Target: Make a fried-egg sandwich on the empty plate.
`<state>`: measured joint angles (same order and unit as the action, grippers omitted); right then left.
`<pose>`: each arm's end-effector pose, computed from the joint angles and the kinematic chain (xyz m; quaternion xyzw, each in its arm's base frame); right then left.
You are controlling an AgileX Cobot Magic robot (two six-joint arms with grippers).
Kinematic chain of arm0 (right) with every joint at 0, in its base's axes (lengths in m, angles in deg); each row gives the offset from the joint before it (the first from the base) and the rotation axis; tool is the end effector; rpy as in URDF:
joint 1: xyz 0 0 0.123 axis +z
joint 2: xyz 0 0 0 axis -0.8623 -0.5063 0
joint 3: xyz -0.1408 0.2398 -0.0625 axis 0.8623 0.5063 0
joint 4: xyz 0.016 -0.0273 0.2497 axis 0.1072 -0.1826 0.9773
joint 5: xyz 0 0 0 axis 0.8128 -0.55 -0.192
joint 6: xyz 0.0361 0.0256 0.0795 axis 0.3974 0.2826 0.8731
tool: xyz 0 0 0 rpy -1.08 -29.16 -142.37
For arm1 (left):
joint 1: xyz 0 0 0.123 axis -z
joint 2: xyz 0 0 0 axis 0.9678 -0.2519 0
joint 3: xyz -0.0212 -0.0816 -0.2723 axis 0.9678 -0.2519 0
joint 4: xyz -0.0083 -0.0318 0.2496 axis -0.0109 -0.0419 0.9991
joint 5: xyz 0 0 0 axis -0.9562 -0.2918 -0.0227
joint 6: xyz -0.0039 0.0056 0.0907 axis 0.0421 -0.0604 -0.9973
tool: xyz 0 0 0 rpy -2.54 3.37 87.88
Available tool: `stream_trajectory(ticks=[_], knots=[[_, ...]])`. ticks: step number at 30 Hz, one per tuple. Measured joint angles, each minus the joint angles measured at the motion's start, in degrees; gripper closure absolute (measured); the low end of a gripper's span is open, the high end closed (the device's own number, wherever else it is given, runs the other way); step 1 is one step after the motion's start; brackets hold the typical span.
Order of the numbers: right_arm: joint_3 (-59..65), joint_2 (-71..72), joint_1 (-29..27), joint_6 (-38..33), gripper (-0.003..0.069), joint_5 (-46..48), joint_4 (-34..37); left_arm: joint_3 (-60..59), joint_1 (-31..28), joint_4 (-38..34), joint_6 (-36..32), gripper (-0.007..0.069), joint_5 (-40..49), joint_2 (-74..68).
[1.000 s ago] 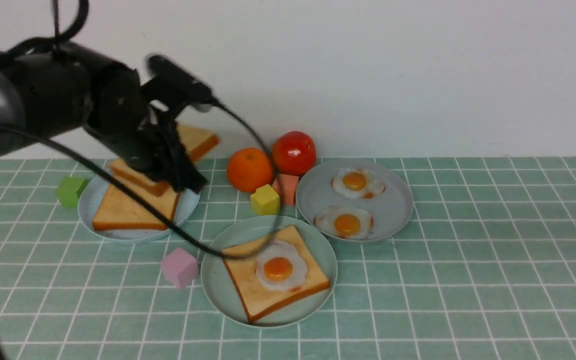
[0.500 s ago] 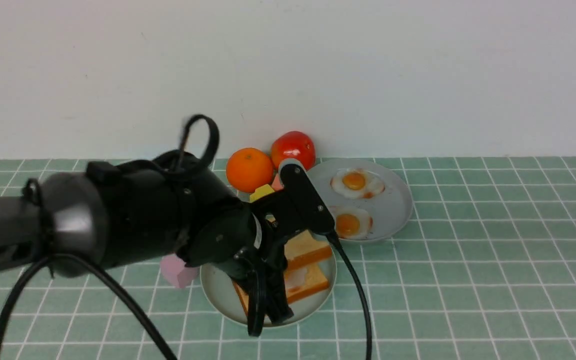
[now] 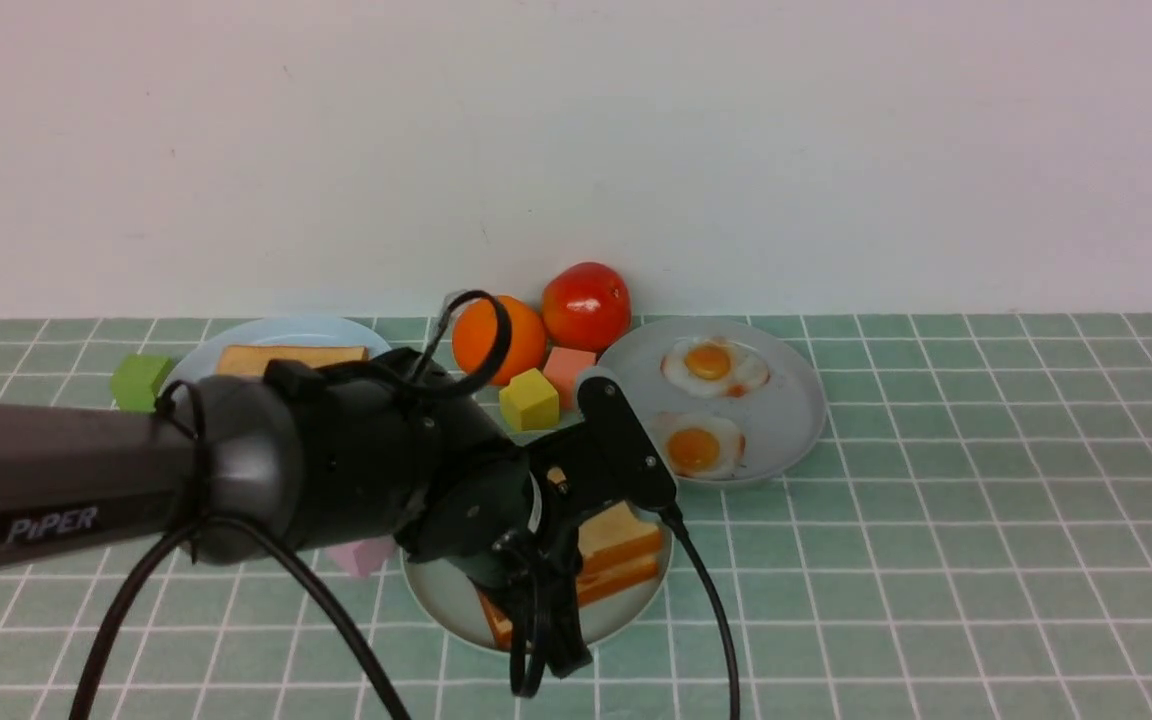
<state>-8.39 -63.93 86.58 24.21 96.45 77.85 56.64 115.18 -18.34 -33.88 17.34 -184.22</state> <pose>0.0919 0.0672 0.4017 -0.1854 0.8880 0.2128 0.3630 0.2896 -0.2302 0.1853 0.5185 0.8083 0.0132 0.2785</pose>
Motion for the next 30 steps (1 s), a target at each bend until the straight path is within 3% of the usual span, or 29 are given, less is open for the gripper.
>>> stream_trajectory(ticks=[4,11,16,20,25,27,30], knots=[[0.0,0.0,0.0,0.0,0.0637,0.0,0.0,0.0,0.0,-0.5,0.0,0.0514,-0.1,0.0],[0.0,0.0,0.0,0.0,0.0637,0.1,-0.2,0.0,0.0,-0.9,0.1,0.0260,0.8,0.0],[0.0,0.0,0.0,0.0,0.0637,0.4,-0.2,0.0,0.0,-2.0,0.1,0.0185,2.7,1.5],[0.0,0.0,0.0,0.0,0.0637,0.4,-0.2,0.0,0.0,-5.8,0.1,0.0172,5.4,4.6],[0.0,0.0,0.0,0.0,0.0634,0.7,-0.5,-0.2,0.0,-15.4,0.8,0.0188,12.6,15.6],[0.0,0.0,0.0,0.0,0.0634,1.2,-1.1,-0.2,0.0,-17.9,2.4,0.0228,13.9,22.7],[0.0,0.0,0.0,0.0,0.0631,2.5,-3.0,-0.7,0.0,-20.1,5.5,0.0362,13.3,35.0]])
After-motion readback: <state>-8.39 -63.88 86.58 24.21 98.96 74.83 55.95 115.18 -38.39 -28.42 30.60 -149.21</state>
